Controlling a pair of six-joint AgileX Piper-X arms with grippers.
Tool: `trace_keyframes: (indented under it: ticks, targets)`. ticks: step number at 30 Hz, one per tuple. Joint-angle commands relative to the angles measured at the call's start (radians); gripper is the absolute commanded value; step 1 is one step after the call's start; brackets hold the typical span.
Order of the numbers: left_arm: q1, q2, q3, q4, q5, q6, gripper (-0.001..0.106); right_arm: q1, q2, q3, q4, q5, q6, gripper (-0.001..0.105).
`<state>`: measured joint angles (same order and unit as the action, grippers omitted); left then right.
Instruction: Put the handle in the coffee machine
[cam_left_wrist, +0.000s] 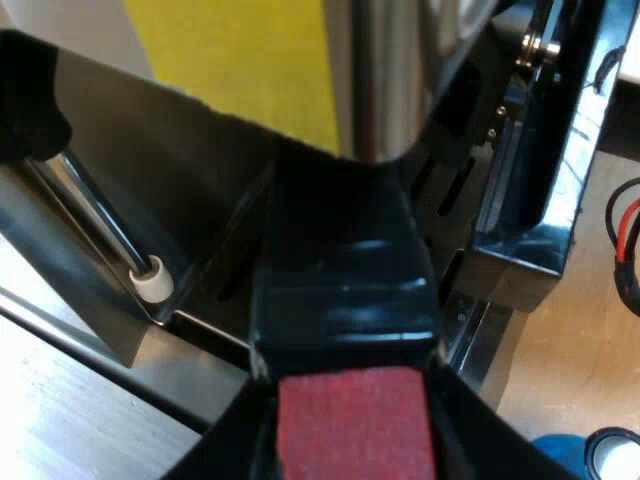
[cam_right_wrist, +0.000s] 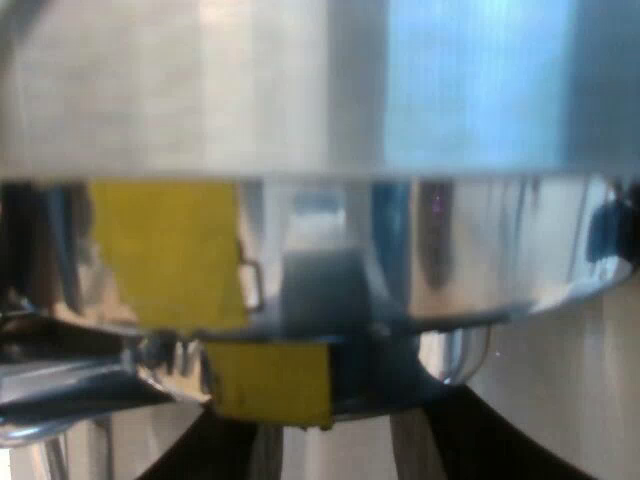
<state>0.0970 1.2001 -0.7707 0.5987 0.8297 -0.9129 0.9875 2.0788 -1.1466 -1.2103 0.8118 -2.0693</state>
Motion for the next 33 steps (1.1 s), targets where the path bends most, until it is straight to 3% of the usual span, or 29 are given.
trace_keyframes:
  ticks: [1, 12, 14, 20, 22, 33]
  targets:
    - [0.009, -0.028, -0.018, -0.028, 0.066, -0.003, 0.0, -0.005, -0.038, -0.019, -0.072, 0.028, 0.002, 0.029]
    - [0.009, -0.028, -0.018, -0.028, 0.066, -0.003, 0.004, -0.005, -0.038, -0.019, -0.069, 0.028, 0.002, 0.029]
    - [0.009, -0.028, -0.018, -0.028, 0.066, -0.003, 0.014, -0.005, -0.038, -0.019, -0.065, 0.028, 0.002, 0.029]
    - [0.009, -0.028, -0.018, -0.028, 0.06, -0.003, 0.08, -0.005, -0.038, -0.019, -0.065, 0.019, 0.002, 0.029]
    - [0.009, -0.028, -0.018, -0.028, 0.053, -0.003, 0.088, -0.005, -0.038, -0.019, -0.065, 0.019, 0.002, 0.029]
    - [0.009, -0.028, -0.018, -0.028, 0.027, -0.003, 0.09, -0.005, -0.038, -0.019, -0.065, 0.019, 0.003, 0.029]
